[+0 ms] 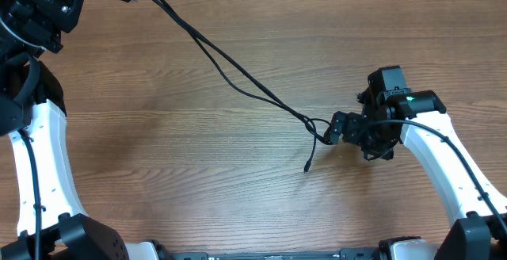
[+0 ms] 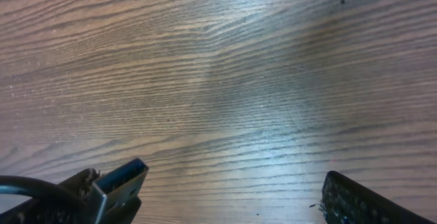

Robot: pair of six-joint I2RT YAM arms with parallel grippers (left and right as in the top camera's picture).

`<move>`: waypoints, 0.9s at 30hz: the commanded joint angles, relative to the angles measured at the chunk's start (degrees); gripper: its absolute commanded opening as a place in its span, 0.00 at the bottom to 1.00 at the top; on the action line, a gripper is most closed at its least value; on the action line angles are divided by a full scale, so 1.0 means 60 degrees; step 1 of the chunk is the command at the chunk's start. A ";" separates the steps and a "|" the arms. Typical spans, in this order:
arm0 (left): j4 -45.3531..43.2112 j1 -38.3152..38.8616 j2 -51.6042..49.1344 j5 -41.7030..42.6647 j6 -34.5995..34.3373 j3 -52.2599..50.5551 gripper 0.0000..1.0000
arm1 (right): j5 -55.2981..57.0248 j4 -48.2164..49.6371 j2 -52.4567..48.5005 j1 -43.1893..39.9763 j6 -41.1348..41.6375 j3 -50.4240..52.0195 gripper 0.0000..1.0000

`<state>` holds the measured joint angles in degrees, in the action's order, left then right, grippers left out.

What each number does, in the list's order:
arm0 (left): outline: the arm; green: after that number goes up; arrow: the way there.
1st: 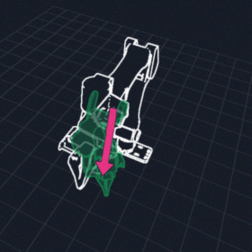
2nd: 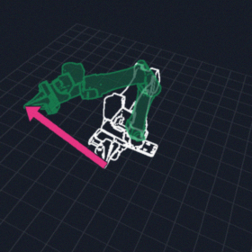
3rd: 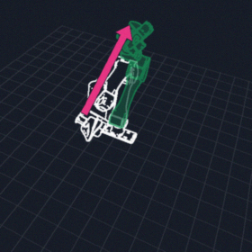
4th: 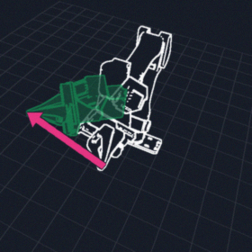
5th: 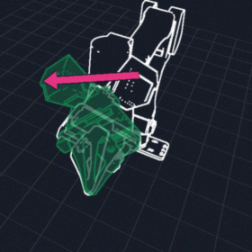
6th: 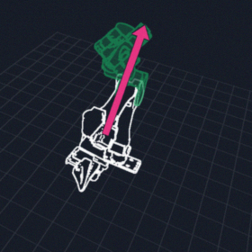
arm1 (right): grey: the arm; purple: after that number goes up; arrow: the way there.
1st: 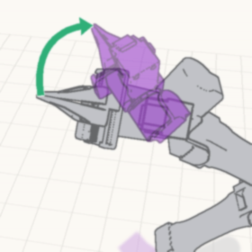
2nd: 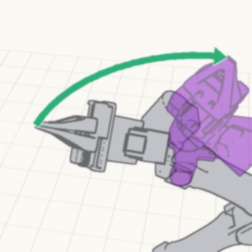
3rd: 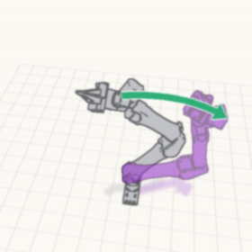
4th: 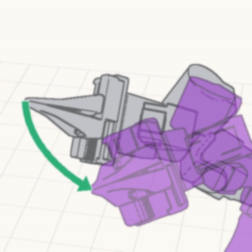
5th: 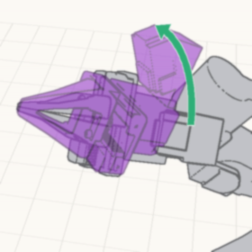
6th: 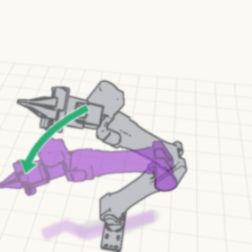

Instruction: Untangle cables

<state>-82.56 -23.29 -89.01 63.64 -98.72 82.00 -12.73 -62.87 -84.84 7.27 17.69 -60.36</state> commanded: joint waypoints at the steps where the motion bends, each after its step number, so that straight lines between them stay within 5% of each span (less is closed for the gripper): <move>1: -0.0026 -0.0262 0.0248 -0.1282 -0.0131 0.0233 0.04 | 0.0863 -0.0076 -0.0117 -0.0193 0.0892 0.0069 1.00; 10: -0.0029 -0.0262 0.0248 -0.1293 -0.0120 0.0233 0.04 | 0.0820 -0.0404 -0.0117 -0.2368 0.1177 0.0069 1.00; 20: -0.0033 -0.0259 0.0248 -0.1330 -0.0095 0.0233 0.04 | 0.0452 -0.0306 -0.0117 -0.2860 0.0750 0.0069 1.00; 27: -0.0029 0.0106 0.0248 -0.0055 -0.0131 0.0233 0.04 | -0.4226 0.0182 -0.0113 -0.2856 -0.2696 0.0004 1.00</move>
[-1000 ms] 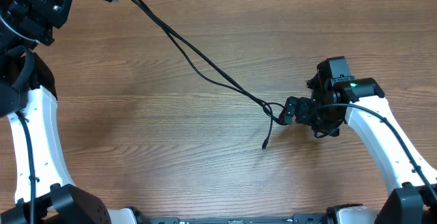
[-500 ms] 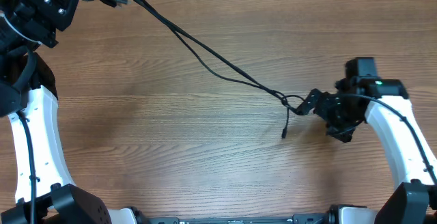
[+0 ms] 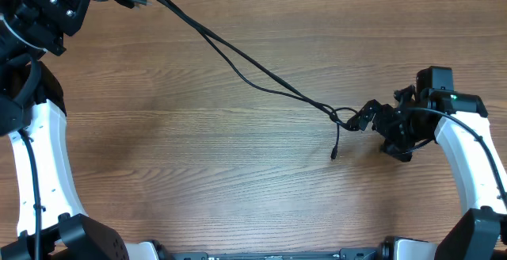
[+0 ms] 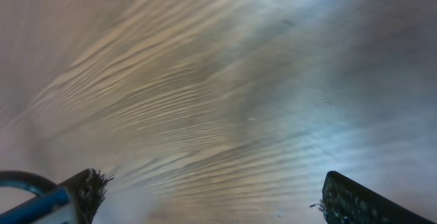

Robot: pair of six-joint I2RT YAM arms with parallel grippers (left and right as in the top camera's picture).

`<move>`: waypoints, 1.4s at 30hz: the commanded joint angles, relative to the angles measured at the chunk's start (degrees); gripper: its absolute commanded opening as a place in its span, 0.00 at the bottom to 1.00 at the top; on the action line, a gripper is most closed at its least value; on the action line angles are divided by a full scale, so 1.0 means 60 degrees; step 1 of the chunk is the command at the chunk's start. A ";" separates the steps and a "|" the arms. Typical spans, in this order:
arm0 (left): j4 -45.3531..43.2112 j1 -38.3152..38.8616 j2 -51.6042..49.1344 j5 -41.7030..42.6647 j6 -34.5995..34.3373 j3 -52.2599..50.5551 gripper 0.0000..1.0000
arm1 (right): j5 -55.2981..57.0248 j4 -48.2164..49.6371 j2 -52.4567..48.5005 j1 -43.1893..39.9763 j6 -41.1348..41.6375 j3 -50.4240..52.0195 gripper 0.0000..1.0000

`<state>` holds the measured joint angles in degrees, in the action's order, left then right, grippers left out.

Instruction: Untangle cables

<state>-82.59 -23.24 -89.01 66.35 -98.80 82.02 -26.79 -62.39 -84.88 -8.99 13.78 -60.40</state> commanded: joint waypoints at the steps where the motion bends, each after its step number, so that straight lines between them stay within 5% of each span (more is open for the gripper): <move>1: -0.0026 0.0317 0.0248 -0.0007 -0.0113 0.0229 0.04 | -0.2452 0.0084 -0.0106 -0.0135 -0.2579 -0.0025 1.00; 5: -0.0022 0.1122 0.0229 0.1421 -0.0069 0.0229 0.04 | -0.3705 -0.0277 -0.0106 -0.0120 -0.3832 -0.0299 1.00; 11: 0.0062 0.2182 0.0211 0.2197 0.0051 0.0222 0.04 | -0.3694 -0.0517 -0.0106 -0.0062 -0.3894 -0.0492 1.00; 19: 0.2699 0.3067 0.0208 0.2204 0.2084 0.0222 0.04 | -0.3534 -0.1147 -0.0106 0.0867 -0.5060 -0.0492 1.00; 24: 0.6124 0.3668 0.0208 0.2346 0.4823 0.0222 0.04 | -0.3126 -0.0969 -0.0106 0.1341 -0.4747 -0.0492 1.00; 28: 1.0451 0.3945 0.0208 0.1770 0.7868 0.0222 0.04 | -0.2714 -0.0590 -0.0106 0.1326 -0.3738 -0.0492 1.00; 34: 1.7045 0.4120 0.0208 -0.1672 1.1945 0.0222 0.04 | -0.2637 -0.0408 -0.0106 0.1293 -0.3260 -0.0492 1.00; 38: 1.8899 0.4404 0.0211 -0.2291 1.4123 0.0222 0.04 | -0.2295 -0.0346 -0.0106 0.1300 -0.3384 -0.0492 1.00; 42: 2.0349 0.5125 0.0211 -0.2091 1.7872 0.0222 0.04 | -0.2932 -0.0182 -0.0106 0.1304 -0.4648 -0.0503 1.00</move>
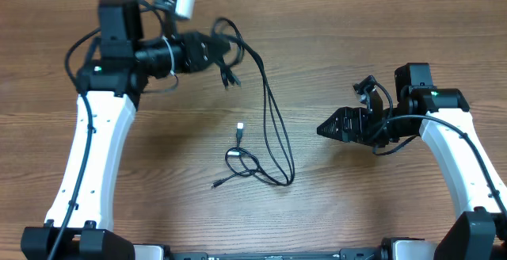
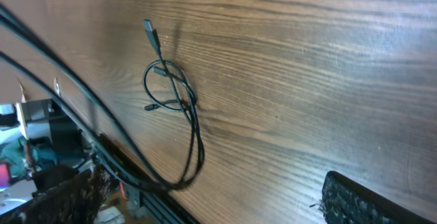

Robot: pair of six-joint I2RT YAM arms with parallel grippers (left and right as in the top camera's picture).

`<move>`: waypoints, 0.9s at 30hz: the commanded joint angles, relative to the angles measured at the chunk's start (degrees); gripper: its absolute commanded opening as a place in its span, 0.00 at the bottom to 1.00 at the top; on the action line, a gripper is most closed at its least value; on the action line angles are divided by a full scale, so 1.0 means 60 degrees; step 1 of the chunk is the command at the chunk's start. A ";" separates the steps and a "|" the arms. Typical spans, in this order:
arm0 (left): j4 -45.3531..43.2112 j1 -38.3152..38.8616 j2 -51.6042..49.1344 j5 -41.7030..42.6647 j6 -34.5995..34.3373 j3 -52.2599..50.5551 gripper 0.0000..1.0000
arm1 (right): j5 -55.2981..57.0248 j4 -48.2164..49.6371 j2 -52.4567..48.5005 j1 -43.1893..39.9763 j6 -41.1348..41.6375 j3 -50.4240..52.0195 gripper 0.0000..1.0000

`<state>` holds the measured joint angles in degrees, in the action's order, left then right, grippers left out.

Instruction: Untangle cables

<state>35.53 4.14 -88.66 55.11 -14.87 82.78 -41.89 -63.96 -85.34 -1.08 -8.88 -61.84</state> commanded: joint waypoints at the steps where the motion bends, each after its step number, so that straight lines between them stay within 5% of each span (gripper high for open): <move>1: 0.1082 0.0736 0.0153 -0.0310 0.4666 0.0095 0.04 | -0.0586 0.0109 -0.0029 -0.0015 -0.1122 -0.0262 1.00; 7: 0.3140 0.1574 0.0153 -0.2182 0.7337 0.0095 0.04 | -0.1876 0.0113 -0.0018 -0.0015 -0.2827 -0.0262 1.00; 13: 0.3330 0.1887 0.0153 -0.1912 0.7639 0.0095 0.04 | -0.3869 0.0353 0.0026 -0.0015 -0.4867 -0.0262 0.96; 27: 0.3497 0.3264 0.0153 -0.0707 0.8091 0.0095 0.04 | -0.6127 0.3166 0.0026 -0.0015 -0.4856 -0.0266 0.88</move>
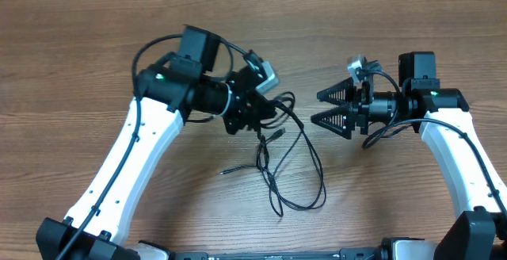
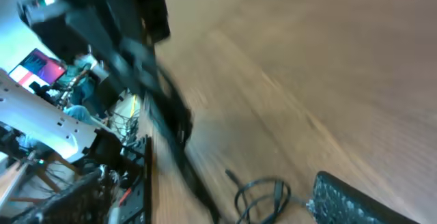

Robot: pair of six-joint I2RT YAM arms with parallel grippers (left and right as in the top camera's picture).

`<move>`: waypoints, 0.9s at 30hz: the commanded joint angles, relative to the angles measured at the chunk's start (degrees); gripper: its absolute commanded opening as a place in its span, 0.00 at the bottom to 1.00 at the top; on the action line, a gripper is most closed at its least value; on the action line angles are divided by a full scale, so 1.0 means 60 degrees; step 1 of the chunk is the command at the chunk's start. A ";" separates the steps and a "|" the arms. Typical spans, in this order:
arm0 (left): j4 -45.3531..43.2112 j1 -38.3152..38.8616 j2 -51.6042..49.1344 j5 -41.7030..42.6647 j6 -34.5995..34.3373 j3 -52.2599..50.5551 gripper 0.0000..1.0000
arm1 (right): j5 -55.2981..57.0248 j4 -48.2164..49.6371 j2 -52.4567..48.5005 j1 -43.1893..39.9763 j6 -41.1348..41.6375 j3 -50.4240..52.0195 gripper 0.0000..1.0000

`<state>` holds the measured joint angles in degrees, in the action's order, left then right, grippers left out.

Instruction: Untangle cables

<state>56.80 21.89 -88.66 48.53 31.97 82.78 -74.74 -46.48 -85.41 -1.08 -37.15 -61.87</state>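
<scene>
Thin black cables (image 1: 295,173) hang from my left gripper (image 1: 255,111), which is shut on a bunch of them over the table's middle. A white plug (image 1: 270,75) sticks up beside it. The cables' lower loops and loose ends lie on the wood. My right gripper (image 1: 317,108) stands wide open just right of the bunch, pointing at it, with nothing between its fingers. The right wrist view is blurred: a small cable loop (image 2: 263,195) lies close to the right finger (image 2: 355,200), and the dark left arm (image 2: 130,19) shows at top left.
The wooden table (image 1: 95,70) carries only the cables. Its far edge runs along the top. My left arm's white link (image 1: 119,173) crosses the left half of the table. My right arm (image 1: 451,149) occupies the right side.
My left gripper has moved from the upper left of centre down to the middle, carrying the cables. The cable heap on the wood has shifted right. My right gripper has risen slightly and still stands open.
First my right gripper was shut on a cable plug while my left arm held the other ends at the far left corner, the cable stretched between. Then the right gripper was further right. Later it was open, the cable slack on the table, and my left gripper nearer the centre.
</scene>
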 commanded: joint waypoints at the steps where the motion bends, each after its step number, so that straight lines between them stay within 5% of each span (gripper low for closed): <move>1: -0.0087 0.0386 0.0153 0.0390 0.0284 0.0095 0.04 | -0.0699 0.0339 0.0036 -0.0015 -0.0149 -0.0262 0.88; 12: -0.1453 0.1045 0.0131 0.0379 -0.0594 0.0095 0.04 | -0.1752 0.1319 0.0036 0.0259 -0.0149 -0.0262 0.60; 21: -0.1512 0.1060 -0.0157 0.0302 -0.0838 0.0091 0.04 | -0.1741 0.1421 0.0036 0.0393 -0.0146 -0.0262 0.08; 23: -0.1512 0.1049 -0.0219 0.0266 -0.0882 0.0091 0.04 | -0.1741 0.1417 0.0036 0.0393 -0.0138 -0.0262 0.04; 25: -0.1512 0.1049 -0.0273 0.0018 -0.1126 0.0091 0.20 | -0.1738 0.1417 0.0036 0.0393 -0.0135 -0.0262 0.04; 26: -0.1512 0.1045 -0.0288 -0.0299 -0.1439 0.0091 0.49 | -0.1694 0.1417 0.0036 0.0390 -0.0084 -0.0262 0.04; 27: -0.1512 0.1042 -0.0295 -0.0576 -0.1701 0.0091 0.62 | -0.1628 0.1417 0.0036 0.0390 -0.0029 -0.0262 0.04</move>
<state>47.72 27.77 -89.32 47.99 26.20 82.78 -84.16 -38.20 -85.41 1.13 -37.69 -61.93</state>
